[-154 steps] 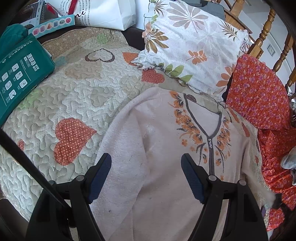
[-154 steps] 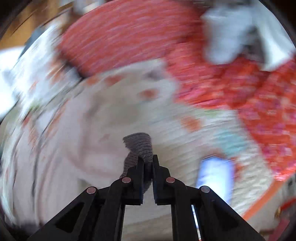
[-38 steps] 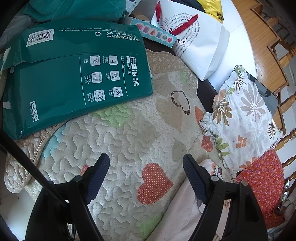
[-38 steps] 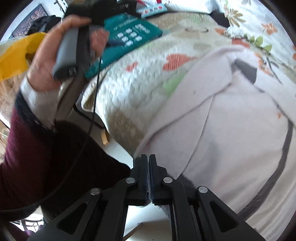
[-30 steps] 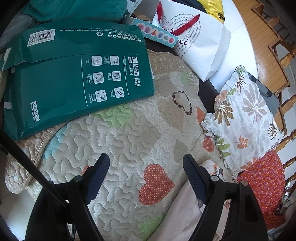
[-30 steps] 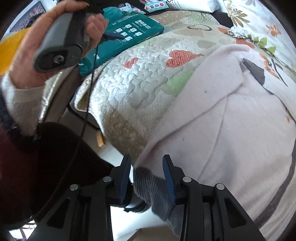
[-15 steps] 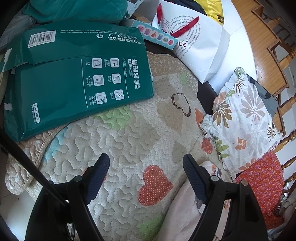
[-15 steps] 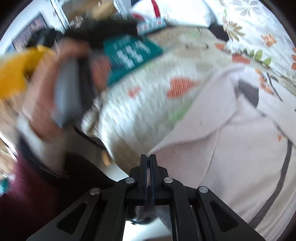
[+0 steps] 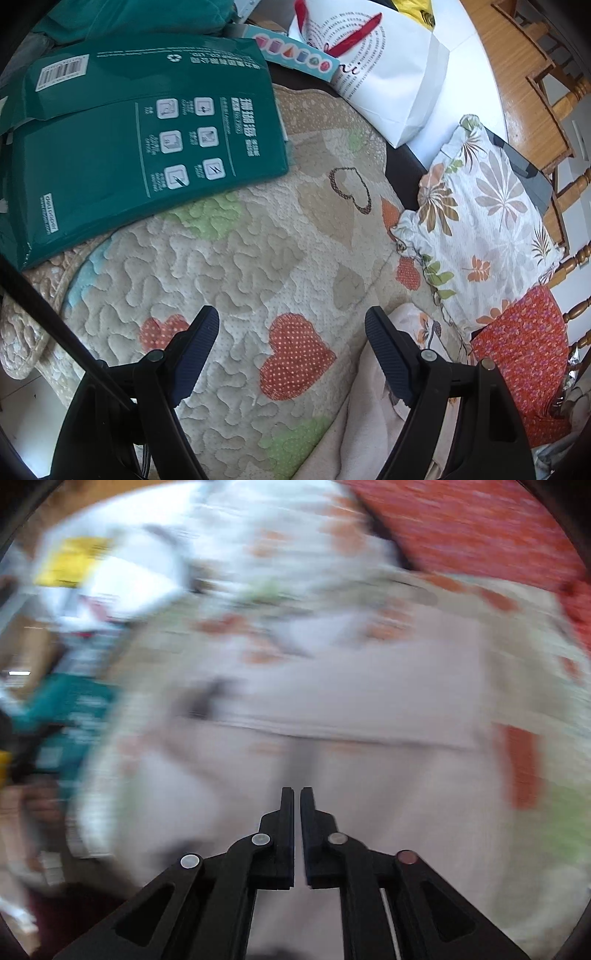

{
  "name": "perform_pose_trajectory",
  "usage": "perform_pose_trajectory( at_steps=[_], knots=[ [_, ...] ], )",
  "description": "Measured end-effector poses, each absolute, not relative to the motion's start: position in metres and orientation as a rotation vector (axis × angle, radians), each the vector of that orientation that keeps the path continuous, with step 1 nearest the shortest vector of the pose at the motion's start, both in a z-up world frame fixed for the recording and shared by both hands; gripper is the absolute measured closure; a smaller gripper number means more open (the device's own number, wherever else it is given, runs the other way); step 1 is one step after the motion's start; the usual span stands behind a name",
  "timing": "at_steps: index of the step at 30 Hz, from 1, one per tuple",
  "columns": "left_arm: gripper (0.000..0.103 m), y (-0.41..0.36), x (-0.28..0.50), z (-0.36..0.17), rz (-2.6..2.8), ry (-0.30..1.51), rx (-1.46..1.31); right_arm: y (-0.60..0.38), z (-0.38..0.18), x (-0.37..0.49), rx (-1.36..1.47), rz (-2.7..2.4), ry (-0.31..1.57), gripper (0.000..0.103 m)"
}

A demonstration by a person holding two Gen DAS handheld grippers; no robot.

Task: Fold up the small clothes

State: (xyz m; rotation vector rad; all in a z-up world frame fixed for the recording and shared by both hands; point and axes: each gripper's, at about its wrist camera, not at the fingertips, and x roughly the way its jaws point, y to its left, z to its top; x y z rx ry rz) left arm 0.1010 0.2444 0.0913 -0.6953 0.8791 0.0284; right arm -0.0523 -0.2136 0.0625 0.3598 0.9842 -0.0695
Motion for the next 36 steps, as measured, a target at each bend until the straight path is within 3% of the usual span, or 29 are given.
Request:
perform_pose_trajectory(
  at_steps=[4,6,8,9,16,17,18,20,29,36],
  knots=[
    [0.023,0.232,0.105,0.089,0.024,0.893,-0.662,-0.200,0.058,-0.066,0.360,0.035,1.004,0.092],
    [0.023,0.225,0.108,0.087,0.016,0.907,-0.651,-0.166,0.063,-0.068,0.275,0.118,0.999,0.062],
    [0.023,0.218,0.110,0.084,0.007,0.921,-0.638,-0.132,0.063,-0.069,0.203,0.205,0.992,0.049],
    [0.023,0.215,0.110,0.083,0.004,0.926,-0.630,-0.115,0.062,-0.071,0.177,0.249,0.997,0.049],
    [0.023,0.211,0.110,0.082,-0.005,0.934,-0.617,-0.052,0.023,-0.041,0.186,0.242,1.094,0.052],
    [0.023,0.212,0.110,0.082,-0.008,0.933,-0.622,-0.052,0.019,-0.036,0.197,0.229,1.105,0.076],
    [0.023,0.212,0.110,0.082,-0.011,0.932,-0.624,-0.054,0.014,-0.031,0.230,0.244,1.119,0.089],
    [0.023,0.211,0.110,0.084,-0.017,0.930,-0.624,-0.066,0.018,-0.024,0.281,0.258,1.115,0.095],
    [0.023,0.196,0.110,0.086,-0.046,0.934,-0.613,-0.177,0.120,-0.058,0.352,0.134,0.862,0.097],
    [0.023,0.174,0.111,0.084,-0.067,0.955,-0.566,-0.277,0.083,-0.078,0.251,-0.328,0.970,0.095]
  ],
)
